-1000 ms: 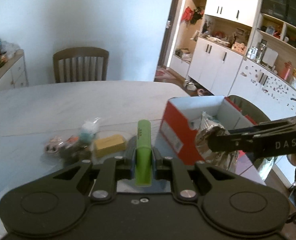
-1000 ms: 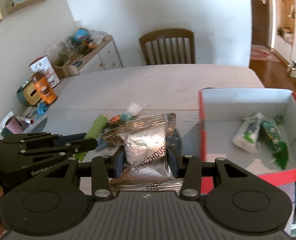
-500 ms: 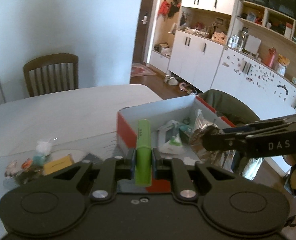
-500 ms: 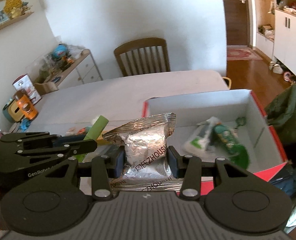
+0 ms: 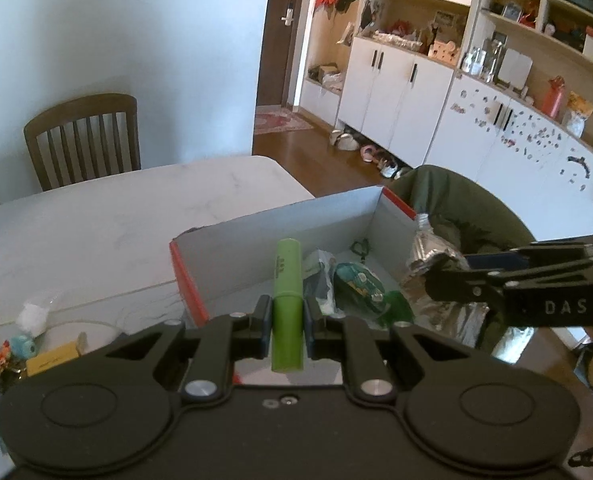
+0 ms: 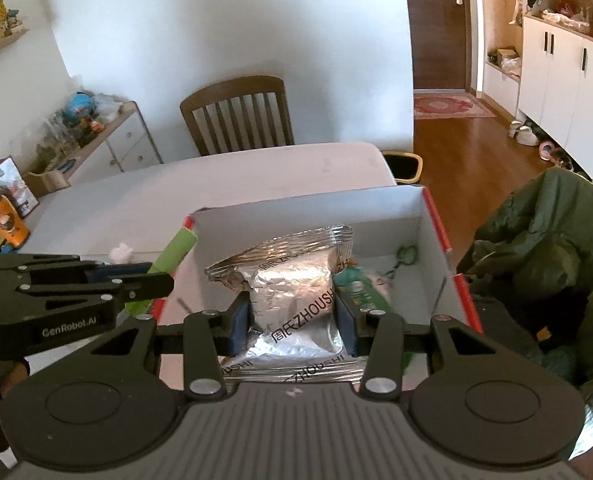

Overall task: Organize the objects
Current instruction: 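Carry the foil bag and green tube into the shoebox and release both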

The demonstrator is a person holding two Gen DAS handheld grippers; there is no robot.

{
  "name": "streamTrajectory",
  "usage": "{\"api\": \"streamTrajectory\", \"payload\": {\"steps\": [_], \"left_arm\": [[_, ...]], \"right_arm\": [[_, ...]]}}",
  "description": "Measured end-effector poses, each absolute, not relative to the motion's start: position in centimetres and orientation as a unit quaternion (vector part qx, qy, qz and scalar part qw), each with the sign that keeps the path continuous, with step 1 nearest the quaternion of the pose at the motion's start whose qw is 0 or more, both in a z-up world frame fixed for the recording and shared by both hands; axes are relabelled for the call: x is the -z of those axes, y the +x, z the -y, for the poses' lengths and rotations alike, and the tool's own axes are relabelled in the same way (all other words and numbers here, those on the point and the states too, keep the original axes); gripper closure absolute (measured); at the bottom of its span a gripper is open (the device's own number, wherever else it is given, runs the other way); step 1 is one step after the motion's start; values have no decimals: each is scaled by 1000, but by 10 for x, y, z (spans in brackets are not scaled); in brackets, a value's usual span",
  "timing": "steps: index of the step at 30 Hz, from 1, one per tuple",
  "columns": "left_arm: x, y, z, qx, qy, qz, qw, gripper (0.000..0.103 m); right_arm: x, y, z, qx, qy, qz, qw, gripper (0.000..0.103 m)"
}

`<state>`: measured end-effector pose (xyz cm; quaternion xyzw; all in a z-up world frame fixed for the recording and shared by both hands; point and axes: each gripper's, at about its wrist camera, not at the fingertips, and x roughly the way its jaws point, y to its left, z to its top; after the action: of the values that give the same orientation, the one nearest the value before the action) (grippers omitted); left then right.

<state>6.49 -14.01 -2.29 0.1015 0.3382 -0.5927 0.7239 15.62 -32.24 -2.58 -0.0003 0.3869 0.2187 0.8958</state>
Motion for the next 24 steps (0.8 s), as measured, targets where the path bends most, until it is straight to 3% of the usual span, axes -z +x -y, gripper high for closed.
{"api": "streamTrajectory", "payload": {"steps": [24], "left_arm": [[83, 67, 256, 533, 221, -398, 714, 89]], "right_arm": [[106, 222, 309, -230, -98, -462, 851, 59]]}}
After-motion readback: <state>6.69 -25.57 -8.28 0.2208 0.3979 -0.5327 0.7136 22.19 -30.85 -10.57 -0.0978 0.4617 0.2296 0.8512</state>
